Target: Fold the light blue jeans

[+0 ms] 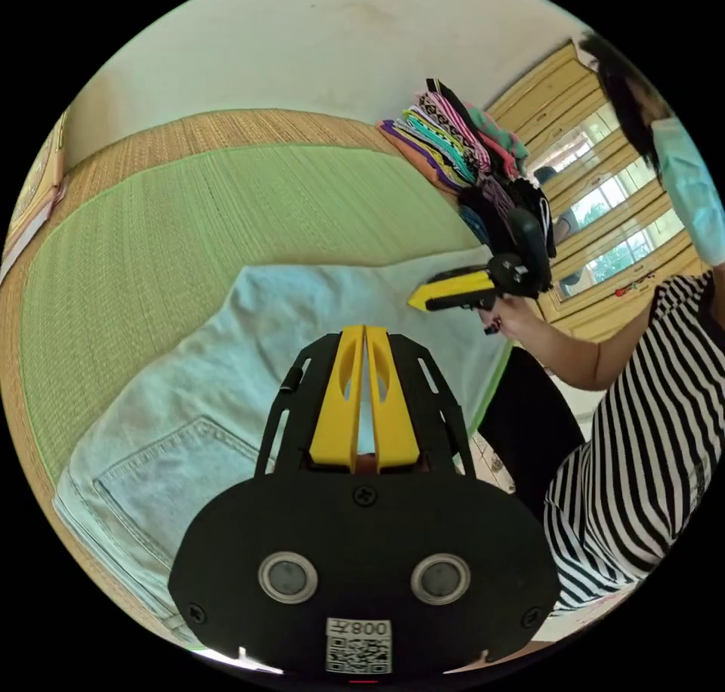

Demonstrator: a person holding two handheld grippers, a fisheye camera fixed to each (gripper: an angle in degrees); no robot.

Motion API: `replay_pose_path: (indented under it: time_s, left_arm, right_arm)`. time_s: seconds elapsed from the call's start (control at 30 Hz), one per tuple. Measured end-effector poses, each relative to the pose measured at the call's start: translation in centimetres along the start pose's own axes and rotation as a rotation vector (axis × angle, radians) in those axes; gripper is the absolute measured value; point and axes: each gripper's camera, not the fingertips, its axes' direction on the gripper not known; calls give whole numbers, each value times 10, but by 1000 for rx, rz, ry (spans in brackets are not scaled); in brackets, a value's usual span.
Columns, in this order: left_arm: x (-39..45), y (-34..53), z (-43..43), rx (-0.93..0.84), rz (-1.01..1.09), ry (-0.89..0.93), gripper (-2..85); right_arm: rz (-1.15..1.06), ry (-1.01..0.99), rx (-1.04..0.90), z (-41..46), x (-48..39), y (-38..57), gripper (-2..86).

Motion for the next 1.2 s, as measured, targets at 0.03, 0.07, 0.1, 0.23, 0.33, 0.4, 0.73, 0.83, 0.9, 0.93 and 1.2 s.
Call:
replay_pose_path:
  time_s: [0.03,0.07,0.1,0.23,0.33,0.4,0.73,0.83,0.9,0.93,1.2]
  left_arm:
    - [-13,-9,1,15,-54,-86,4]
    - [-23,-12,3,15,-80,-175,3]
    - [-28,-12,6,-12,-95,-231,2]
    - [-37,4,-10,19,-111,-238,0]
    - [-32,10,-26,33,-116,-262,0]
    - [-31,13,-37,50,-114,-260,0]
    - [-42,47,-119,131,-214,-231,0]
    - [-46,88,-164,141,-313,-302,1]
    - [-53,121,-190,120,-406,-361,1]
    - [-58,145,-206,99,-476,-409,1]
    - [-98,256,-279,77,-766,-438,3]
  right_arm:
    - [11,11,31,-2,-2,8,2]
    - [3,30,54,-3,-6,14,2]
    - [-1,37,59,-3,-7,17,2]
    - [9,-1,68,-9,-2,23,2]
    - [37,-93,65,-16,12,20,1]
    - [52,-101,136,-31,19,17,1]
    - [162,-29,126,-24,54,-4,1]
    - [152,14,146,-35,43,-3,1]
    - [121,-43,145,-39,32,-1,1]
    - [97,-91,132,-38,21,0,1]
    - [11,-161,-50,3,-44,-11,6]
